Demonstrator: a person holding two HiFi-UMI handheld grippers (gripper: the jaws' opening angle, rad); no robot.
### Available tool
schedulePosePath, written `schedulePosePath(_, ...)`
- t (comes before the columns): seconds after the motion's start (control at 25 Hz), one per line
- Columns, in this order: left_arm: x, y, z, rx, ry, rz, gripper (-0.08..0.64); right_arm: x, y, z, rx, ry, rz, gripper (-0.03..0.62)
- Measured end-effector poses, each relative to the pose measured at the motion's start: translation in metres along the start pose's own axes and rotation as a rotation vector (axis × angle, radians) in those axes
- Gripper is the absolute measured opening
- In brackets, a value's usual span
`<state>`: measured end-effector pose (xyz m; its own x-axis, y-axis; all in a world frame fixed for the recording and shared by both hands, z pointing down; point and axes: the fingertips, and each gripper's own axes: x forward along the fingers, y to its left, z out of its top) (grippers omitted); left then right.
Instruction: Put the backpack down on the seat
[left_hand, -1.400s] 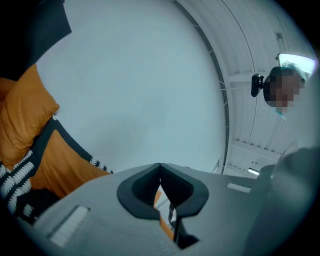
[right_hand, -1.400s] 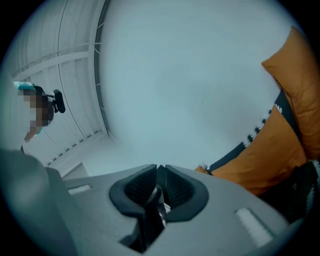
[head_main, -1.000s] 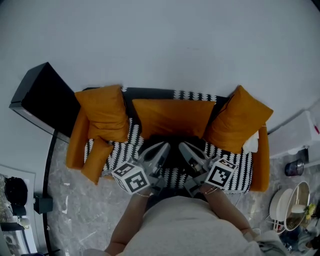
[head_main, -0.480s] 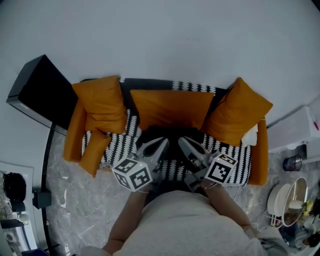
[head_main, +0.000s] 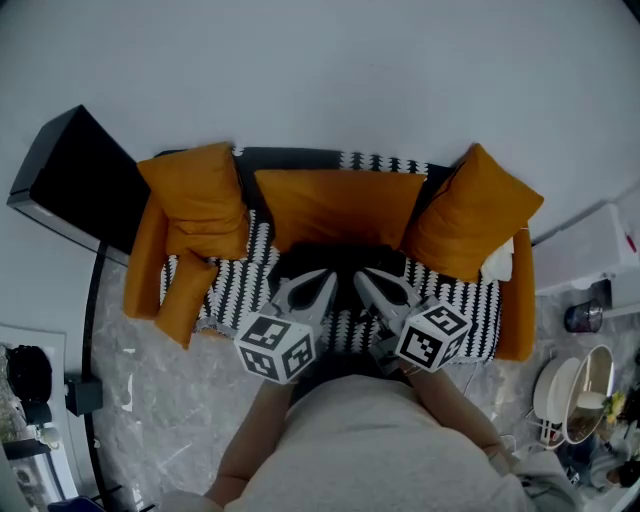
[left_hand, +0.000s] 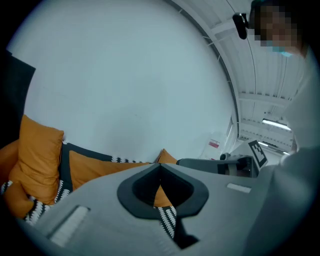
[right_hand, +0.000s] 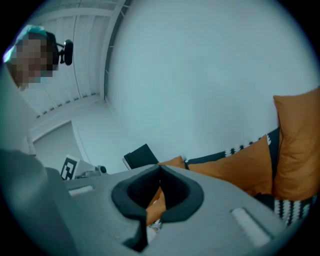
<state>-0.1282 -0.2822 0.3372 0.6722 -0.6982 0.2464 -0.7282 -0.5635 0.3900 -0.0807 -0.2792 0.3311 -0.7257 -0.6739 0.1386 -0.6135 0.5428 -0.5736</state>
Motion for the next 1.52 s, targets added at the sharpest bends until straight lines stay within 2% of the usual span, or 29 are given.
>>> schedulePosePath(0.16, 0.002, -0.003, 0.001, 0.047, 0.000, 0.027, 0.006, 0.000, -0.003, 0.000, -0.122, 0.023, -0.046, 0.003)
schedulePosePath(0.4, 0.002, -0.003, 0.003, 0.037, -0.031, 0.063, 0.006, 0.001, -0.003, -0.005, -0.239, 0.066, -0.063, 0.003)
schedulePosePath(0.56, 0.003, -0.001, -0.004, 0.019, -0.006, 0.092, 0.006, 0.003, -0.003, -0.006, -0.356, 0.075, -0.088, 0.003)
schedulePosePath(0.76, 0.003, 0.007, -0.014, -0.036, 0.020, 0.105, 0.006, 0.005, -0.001, -0.007, -0.354, 0.077, -0.079, 0.003)
schedulePosePath(0.92, 0.003, 0.009, -0.016, -0.092, 0.008, 0.098, 0.006, 0.006, 0.008, -0.011, -0.377, 0.094, -0.044, 0.003)
schedulePosePath(1.52, 0.007, -0.001, -0.023, -0.040, 0.047, 0.079, 0.006, 0.006, 0.009, -0.020, -0.376, 0.130, -0.012, 0.003)
